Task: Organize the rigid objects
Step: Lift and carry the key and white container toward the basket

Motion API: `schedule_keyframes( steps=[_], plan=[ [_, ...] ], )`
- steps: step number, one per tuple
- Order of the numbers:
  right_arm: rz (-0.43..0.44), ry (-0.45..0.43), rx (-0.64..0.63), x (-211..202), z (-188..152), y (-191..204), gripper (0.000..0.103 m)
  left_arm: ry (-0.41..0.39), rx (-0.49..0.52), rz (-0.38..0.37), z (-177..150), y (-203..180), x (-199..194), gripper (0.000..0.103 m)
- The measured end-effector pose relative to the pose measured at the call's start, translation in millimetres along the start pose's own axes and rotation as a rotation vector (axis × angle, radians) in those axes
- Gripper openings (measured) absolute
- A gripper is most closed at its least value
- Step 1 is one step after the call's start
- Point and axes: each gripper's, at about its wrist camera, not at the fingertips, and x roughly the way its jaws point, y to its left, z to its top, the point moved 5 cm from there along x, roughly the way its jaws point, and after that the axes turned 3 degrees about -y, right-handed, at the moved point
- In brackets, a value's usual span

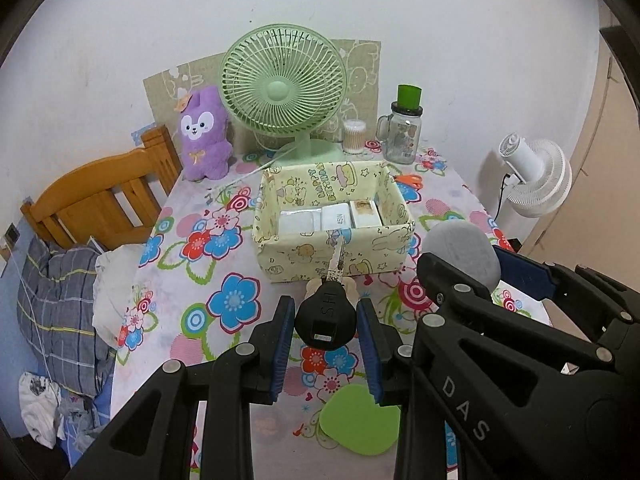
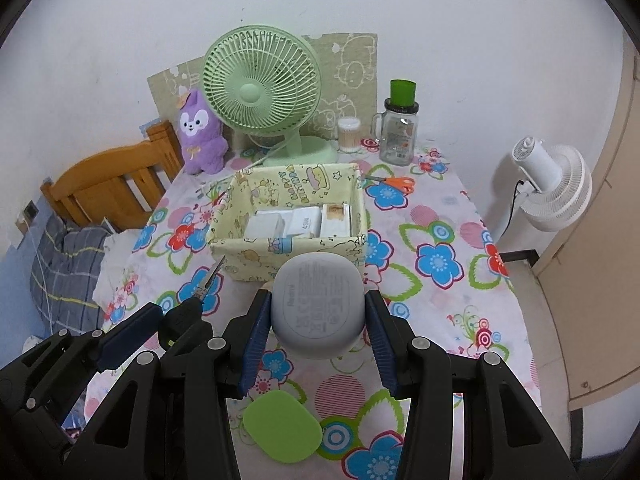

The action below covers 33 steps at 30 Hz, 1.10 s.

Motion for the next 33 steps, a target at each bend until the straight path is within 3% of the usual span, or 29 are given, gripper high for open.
schedule_keyframes(
  steps=[33],
  plan=[
    [-0.026, -0.055, -0.006, 13.5, 59.6, -2.8, 0.051, -0.057, -0.014, 0.002, 57.0, 4.1, 16.2, 0.032]
  ],
)
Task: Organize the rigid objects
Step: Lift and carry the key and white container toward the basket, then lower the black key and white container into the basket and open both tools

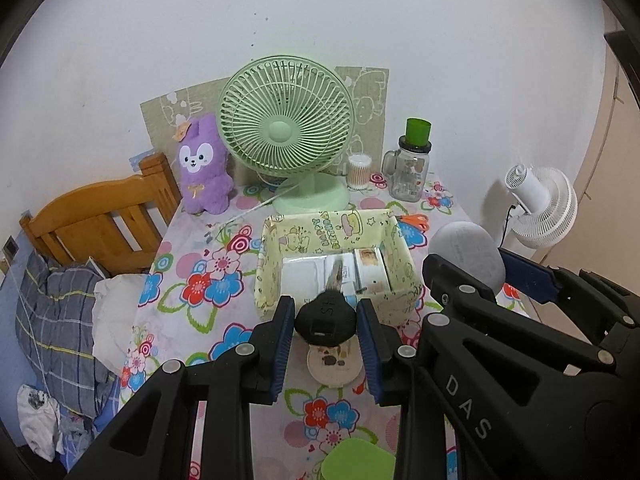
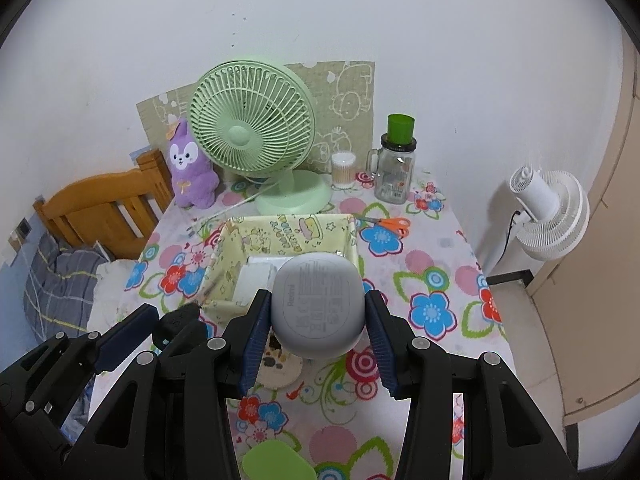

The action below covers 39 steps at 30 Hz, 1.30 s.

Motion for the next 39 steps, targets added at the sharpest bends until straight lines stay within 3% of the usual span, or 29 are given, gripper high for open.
schedule_keyframes(
  steps=[39],
  plan=[
    [-0.043, 0.074, -0.022, 123.5, 47.8, 1.1, 0.051, 0.067, -0.044, -0.013, 44.0, 17.0, 116.4, 0.031]
  ],
)
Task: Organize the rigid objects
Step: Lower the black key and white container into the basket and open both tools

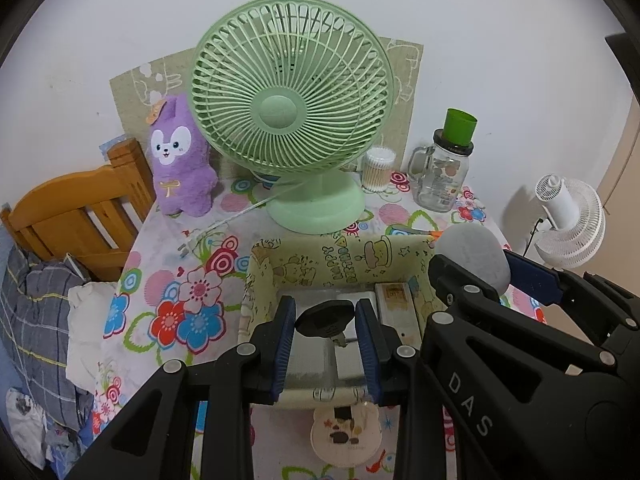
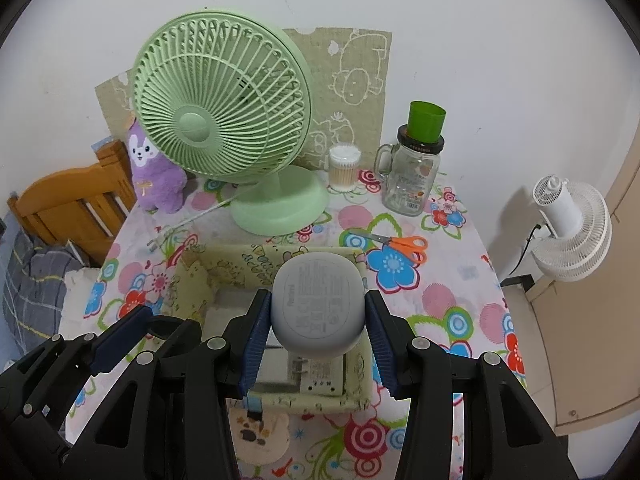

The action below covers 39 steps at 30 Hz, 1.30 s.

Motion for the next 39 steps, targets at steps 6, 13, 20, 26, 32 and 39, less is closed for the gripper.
schedule_keyframes(
  steps=[6, 13, 20, 26, 32, 39],
  plan=[
    [0.003, 0.015, 0.013, 23.5, 7.6, -1.3, 0.051, 0.013, 0.004, 0.004, 7.8, 1.6, 20.4, 0.031],
    [0.001, 0.032, 0.026, 46.8, 12.5, 0.1, 0.051, 0.027, 0.001, 0.007, 13.4, 4.3, 43.6, 0.031],
    [-0.005, 0.046, 0.038, 68.7, 9.1, -1.4, 0.051, 0.034, -0.007, 0.043, 12.0, 10.4, 67.8, 0.031],
    [0.002, 0.061, 0.028, 77.1, 2.5, 1.8, 0.051, 0.057, 0.007, 0.066, 5.8, 16.0, 79.3, 0.04],
    [0.024, 0.085, 0.028, 84.5, -6.4, 6.7, 0.051, 0.082, 0.033, 0.097, -2.4, 20.4, 85.1, 0.048],
    [0.084, 0.112, 0.047, 91.4, -13.7, 13.3, 0.051, 0.117, 0.024, 0.058, -11.7, 23.5, 87.2, 0.06]
  ],
)
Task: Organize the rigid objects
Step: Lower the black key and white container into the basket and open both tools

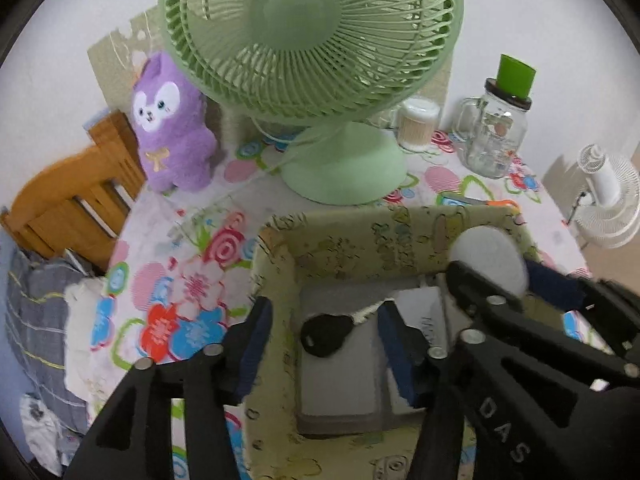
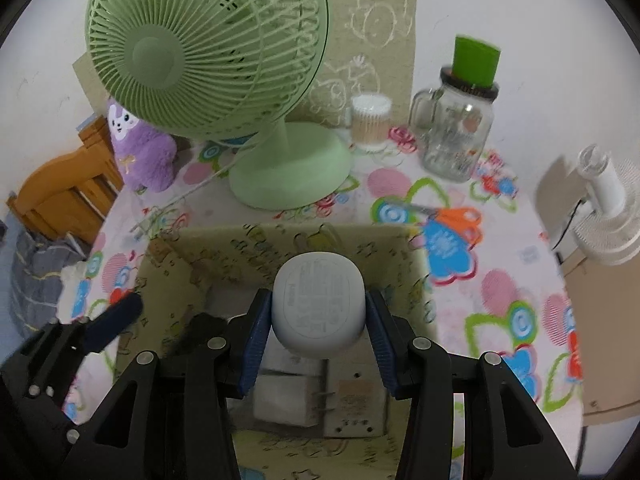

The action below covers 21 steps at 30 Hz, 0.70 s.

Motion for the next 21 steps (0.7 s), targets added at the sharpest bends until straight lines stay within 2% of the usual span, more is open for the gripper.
schedule_keyframes(
  steps=[2, 4, 7, 12, 14, 21],
  plan=[
    [-0.001, 0.017, 0.013, 1.8, -2.8, -1.4, 0.053, 0.007, 0.006, -0.002, -2.6, -1.8, 0.1, 0.062],
    [-0.01, 0.016, 0.01, 0.9, -5.2, -2.0, 0.064, 0.007, 0.008, -0.007, -4.9, -3.6, -1.4, 0.066],
    [-0.021, 0.005, 0.0, -3.5, -8.0, -2.7, 0.069, 0.004, 0.017, -0.006, -7.7, -6.5, -6.2, 0.069],
    [-0.025, 0.004, -0.007, -13.3, -11.6, -3.8, 0.07, -0.002, 0.021, -0.008, -11.0, -7.6, -17.0, 0.075],
    [-0.011, 0.004, -0.003, -17.6, -12.9, -3.4, 0.074, -0.002, 0.011, -0.019, -13.0, -8.2, -21.7, 0.078],
    [-0.014, -0.008, -0.011, -37.6, -19.9, -2.3, 0.075, -0.012, 0.011, -0.009, -21.0, -9.7, -40.7, 0.078]
  ],
)
